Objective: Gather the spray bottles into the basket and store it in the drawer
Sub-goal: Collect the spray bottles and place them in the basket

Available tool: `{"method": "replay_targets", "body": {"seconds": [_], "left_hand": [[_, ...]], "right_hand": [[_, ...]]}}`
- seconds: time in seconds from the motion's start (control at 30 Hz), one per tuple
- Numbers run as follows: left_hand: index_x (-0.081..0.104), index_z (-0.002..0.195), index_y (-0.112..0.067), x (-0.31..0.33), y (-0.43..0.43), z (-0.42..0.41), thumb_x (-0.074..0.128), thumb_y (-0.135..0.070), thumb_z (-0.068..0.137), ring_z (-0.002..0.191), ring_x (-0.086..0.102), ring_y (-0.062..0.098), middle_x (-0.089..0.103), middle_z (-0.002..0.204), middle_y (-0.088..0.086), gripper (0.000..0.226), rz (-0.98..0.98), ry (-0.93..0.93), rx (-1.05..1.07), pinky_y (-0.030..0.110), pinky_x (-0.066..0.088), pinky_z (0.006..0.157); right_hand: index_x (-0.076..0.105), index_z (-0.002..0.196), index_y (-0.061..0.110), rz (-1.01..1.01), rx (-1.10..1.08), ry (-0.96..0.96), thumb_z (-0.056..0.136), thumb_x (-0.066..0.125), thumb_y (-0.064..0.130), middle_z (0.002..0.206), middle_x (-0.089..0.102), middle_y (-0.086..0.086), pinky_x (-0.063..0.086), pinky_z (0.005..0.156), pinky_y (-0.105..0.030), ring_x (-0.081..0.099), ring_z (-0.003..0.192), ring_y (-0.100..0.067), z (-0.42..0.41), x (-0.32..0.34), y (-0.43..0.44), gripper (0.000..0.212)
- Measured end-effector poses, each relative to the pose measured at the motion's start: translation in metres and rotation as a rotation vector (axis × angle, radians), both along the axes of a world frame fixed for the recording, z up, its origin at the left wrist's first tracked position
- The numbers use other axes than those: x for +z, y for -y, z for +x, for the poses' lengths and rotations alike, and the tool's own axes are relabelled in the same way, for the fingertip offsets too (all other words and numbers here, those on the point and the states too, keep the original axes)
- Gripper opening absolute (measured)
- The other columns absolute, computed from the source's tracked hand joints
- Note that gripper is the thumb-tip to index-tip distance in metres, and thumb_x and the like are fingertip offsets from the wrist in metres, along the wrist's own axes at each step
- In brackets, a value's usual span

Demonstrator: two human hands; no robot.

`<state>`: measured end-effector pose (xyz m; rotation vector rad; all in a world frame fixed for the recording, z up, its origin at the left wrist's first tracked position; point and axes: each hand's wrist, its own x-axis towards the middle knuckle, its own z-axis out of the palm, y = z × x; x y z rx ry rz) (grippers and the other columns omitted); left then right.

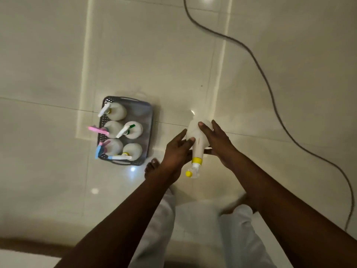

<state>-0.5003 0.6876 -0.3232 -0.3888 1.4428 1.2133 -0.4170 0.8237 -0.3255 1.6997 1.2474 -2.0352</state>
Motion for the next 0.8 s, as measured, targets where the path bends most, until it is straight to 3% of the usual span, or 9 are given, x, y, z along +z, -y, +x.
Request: {"method": "replay_targets", "body": {"seconds": [0.07, 0.17, 0.23, 0.33, 0.37, 0.53, 0.6, 0.7, 0.8], "left_hand": [[0.046, 0.16, -0.019, 0.006, 0.014, -0.021, 0.072, -0.018, 0.1, 0.115, 0.075, 0.043, 0.07, 0.136, 0.021, 0.065, -0.02, 0.025, 0.093, 0.057, 0.06, 0.101], [0.045, 0.159, -0.016, 0.012, 0.03, -0.056, 0.07, -0.016, 0.101, 0.107, 0.079, 0.037, 0.072, 0.134, 0.017, 0.063, -0.031, 0.042, 0.235, 0.046, 0.066, 0.087], [0.048, 0.156, -0.013, 0.014, 0.037, -0.073, 0.067, -0.016, 0.103, 0.105, 0.08, 0.036, 0.072, 0.132, 0.018, 0.057, -0.036, 0.043, 0.339, 0.046, 0.067, 0.085], [0.057, 0.148, -0.011, 0.014, 0.043, -0.094, 0.066, -0.019, 0.103, 0.103, 0.081, 0.033, 0.074, 0.131, 0.018, 0.046, -0.046, 0.013, 0.475, 0.045, 0.067, 0.086], [0.059, 0.147, -0.012, 0.012, 0.045, -0.101, 0.067, -0.02, 0.103, 0.103, 0.081, 0.031, 0.076, 0.128, 0.016, 0.045, -0.064, 0.005, 0.528, 0.045, 0.067, 0.088], [0.06, 0.148, -0.014, -0.011, 0.044, -0.128, 0.067, -0.023, 0.103, 0.104, 0.079, 0.03, 0.073, 0.134, 0.014, 0.047, -0.193, -0.038, 0.752, 0.048, 0.063, 0.098], [0.054, 0.153, -0.015, -0.027, 0.04, -0.134, 0.067, -0.023, 0.104, 0.101, 0.075, 0.024, 0.07, 0.134, 0.012, 0.051, -0.237, -0.039, 0.845, 0.042, 0.064, 0.094], [0.055, 0.151, -0.007, -0.056, 0.032, -0.136, 0.061, -0.02, 0.107, 0.127, 0.067, 0.04, 0.066, 0.143, 0.02, 0.046, -0.231, 0.014, 0.98, 0.054, 0.055, 0.11], [0.054, 0.15, -0.002, -0.084, 0.021, -0.136, 0.057, -0.014, 0.108, 0.136, 0.06, 0.045, 0.062, 0.146, 0.027, 0.044, -0.205, 0.076, 1.143, 0.057, 0.048, 0.117]], "right_hand": [[0.023, 0.167, 0.036, 0.01, 0.055, -0.006, 0.095, 0.066, 0.06, 0.162, 0.044, 0.002, 0.064, 0.068, -0.027, 0.066, 0.12, -0.014, -0.03, 0.007, 0.012, 0.087], [0.024, 0.166, 0.037, 0.021, 0.158, -0.035, 0.098, 0.064, 0.057, 0.163, 0.041, 0.004, 0.061, 0.061, -0.02, 0.062, 0.104, 0.002, -0.078, 0.013, 0.027, 0.082], [0.027, 0.165, 0.039, 0.015, 0.217, -0.044, 0.099, 0.064, 0.055, 0.165, 0.04, 0.003, 0.064, 0.069, -0.023, 0.064, 0.113, -0.006, -0.107, 0.015, 0.032, 0.078], [0.033, 0.163, 0.041, -0.004, 0.313, -0.031, 0.101, 0.063, 0.052, 0.165, 0.041, 0.0, 0.063, 0.093, -0.04, 0.06, 0.133, -0.025, -0.146, 0.01, 0.038, 0.07], [0.036, 0.162, 0.039, -0.006, 0.348, -0.041, 0.102, 0.063, 0.049, 0.164, 0.042, -0.001, 0.063, 0.093, -0.041, 0.06, 0.134, -0.026, -0.159, 0.005, 0.04, 0.066], [0.051, 0.155, 0.028, 0.042, 0.55, -0.079, 0.104, 0.064, 0.038, 0.156, 0.053, -0.003, 0.059, 0.057, -0.016, 0.063, 0.12, -0.022, -0.215, -0.034, 0.046, 0.054], [0.054, 0.153, 0.025, 0.05, 0.612, -0.067, 0.103, 0.066, 0.036, 0.154, 0.056, -0.005, 0.063, 0.063, -0.022, 0.064, 0.122, -0.024, -0.231, -0.052, 0.048, 0.052], [0.056, 0.152, 0.024, 0.077, 0.753, -0.031, 0.103, 0.065, 0.038, 0.152, 0.058, -0.008, 0.065, 0.09, -0.045, 0.064, 0.128, -0.03, -0.251, -0.079, 0.048, 0.052], [0.059, 0.149, 0.024, 0.058, 0.817, -0.004, 0.103, 0.064, 0.038, 0.148, 0.061, -0.006, 0.066, 0.078, -0.037, 0.066, 0.123, -0.029, -0.265, -0.102, 0.045, 0.049]]}}
